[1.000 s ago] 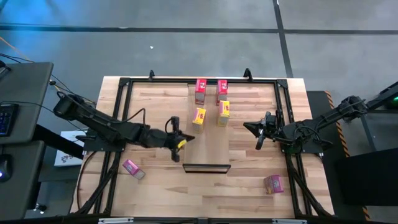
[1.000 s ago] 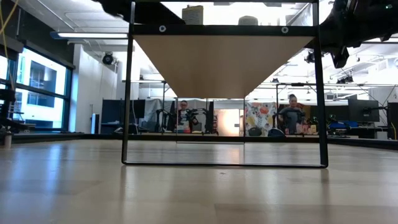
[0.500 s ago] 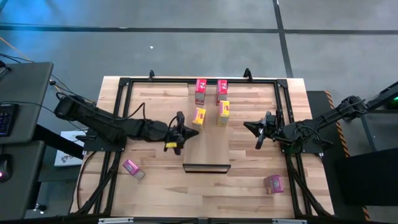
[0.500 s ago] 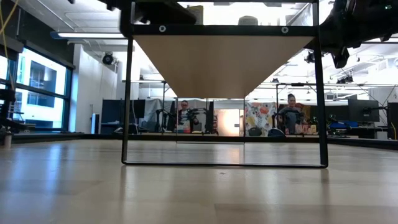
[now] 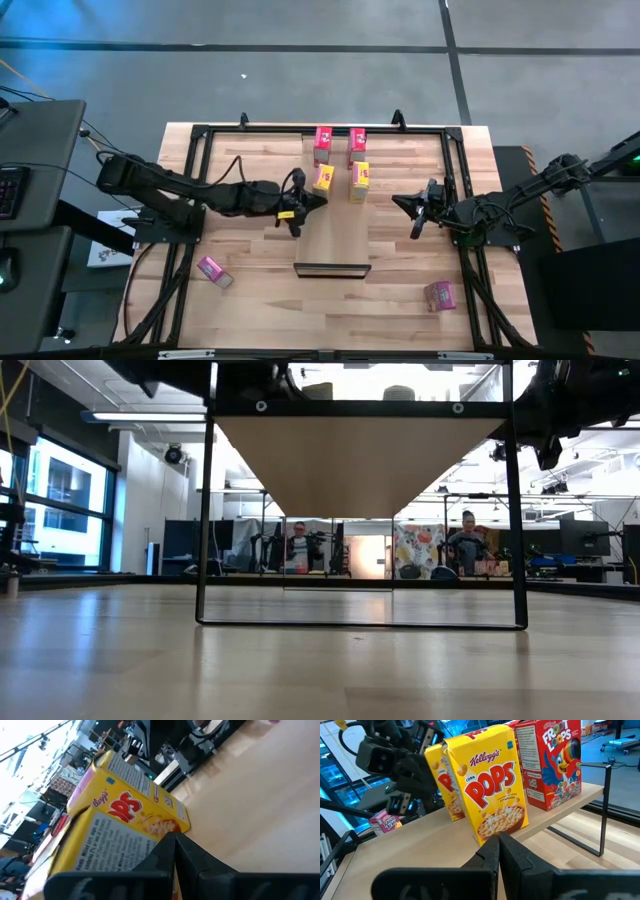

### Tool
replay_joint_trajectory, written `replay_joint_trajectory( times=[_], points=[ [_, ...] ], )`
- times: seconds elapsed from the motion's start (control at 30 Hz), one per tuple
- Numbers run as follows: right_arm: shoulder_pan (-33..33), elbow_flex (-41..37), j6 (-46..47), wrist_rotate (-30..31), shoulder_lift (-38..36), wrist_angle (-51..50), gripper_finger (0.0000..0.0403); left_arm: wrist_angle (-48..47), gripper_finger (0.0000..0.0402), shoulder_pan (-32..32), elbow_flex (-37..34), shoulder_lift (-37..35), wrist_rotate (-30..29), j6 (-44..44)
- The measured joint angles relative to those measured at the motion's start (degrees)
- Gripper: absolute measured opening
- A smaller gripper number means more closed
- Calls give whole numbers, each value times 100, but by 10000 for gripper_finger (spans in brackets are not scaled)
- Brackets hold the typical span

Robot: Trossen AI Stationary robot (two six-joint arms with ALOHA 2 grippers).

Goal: Stack cereal on shelf
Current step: Put the yellow cereal box on the shelf aligned with the other yellow cereal box, then put the right purple cereal box on the shelf

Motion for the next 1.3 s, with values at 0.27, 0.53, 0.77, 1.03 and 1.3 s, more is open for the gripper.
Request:
replay_joint_trajectory(
  times=[0.27,0.53,0.77,1.03,1.3],
  points=[
    [1,0,0,-3,0,-2,0,302,0,51,177,367,129,39],
    [-1,0,0,-37,0,-143,0,-918,0,-695,622,-233,106,-656],
    [1,0,126,-91,2,-134,0,-3023,0,-1912,606,-1674,-647,-2287],
    [1,0,210,-57,2,-88,0,-1408,0,-3222,-1074,-2786,-1821,-2338],
    [-1,3,29,95,4,1020,0,1953,0,-3332,-2721,-3257,-2041,-1370]
  ],
)
